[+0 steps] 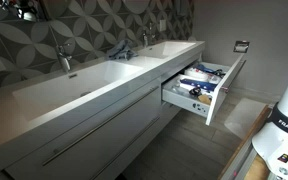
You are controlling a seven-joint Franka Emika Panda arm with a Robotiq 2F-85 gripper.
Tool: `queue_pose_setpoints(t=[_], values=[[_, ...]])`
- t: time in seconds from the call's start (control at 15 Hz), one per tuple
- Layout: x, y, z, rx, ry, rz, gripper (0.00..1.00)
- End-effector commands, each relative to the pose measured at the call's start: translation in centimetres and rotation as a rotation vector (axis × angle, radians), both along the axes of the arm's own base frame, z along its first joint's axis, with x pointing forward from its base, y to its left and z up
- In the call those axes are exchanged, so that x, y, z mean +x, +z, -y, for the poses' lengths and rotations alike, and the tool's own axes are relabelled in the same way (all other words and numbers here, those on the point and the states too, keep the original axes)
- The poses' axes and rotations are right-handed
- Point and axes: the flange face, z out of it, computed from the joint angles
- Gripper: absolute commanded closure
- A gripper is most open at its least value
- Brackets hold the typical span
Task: Close the open drawer
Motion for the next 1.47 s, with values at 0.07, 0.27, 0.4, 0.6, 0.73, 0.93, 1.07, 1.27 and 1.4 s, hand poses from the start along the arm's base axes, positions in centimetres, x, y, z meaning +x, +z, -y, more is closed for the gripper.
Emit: queue_pose_setpoints(t=[0.07,0.27,0.4,0.6,0.73,0.93,1.07,1.27,1.4], values=[[0.0,0.0,0.0,0.0,0.0,0.0,0.0],[0.0,0.1,0.0,0.0,0.0,0.0,0.0],[0.0,0.1,0.0,0.0,0.0,0.0,0.0],[0.0,0.0,0.0,0.0,0.0,0.0,0.0],[0.0,0.0,0.0,0.0,0.0,0.0,0.0],[2.3,0.2,3.4,0.038,-0.072,0.021,0.0],[4.0,-0.4,6.9,0.07,-0.147,0.029,0.0],[6.5,-2.4,12.5,0.091,-0.261,0.026,0.0],[7.6,-3.9,16.3,0.082,-0.338,0.018,0.0]])
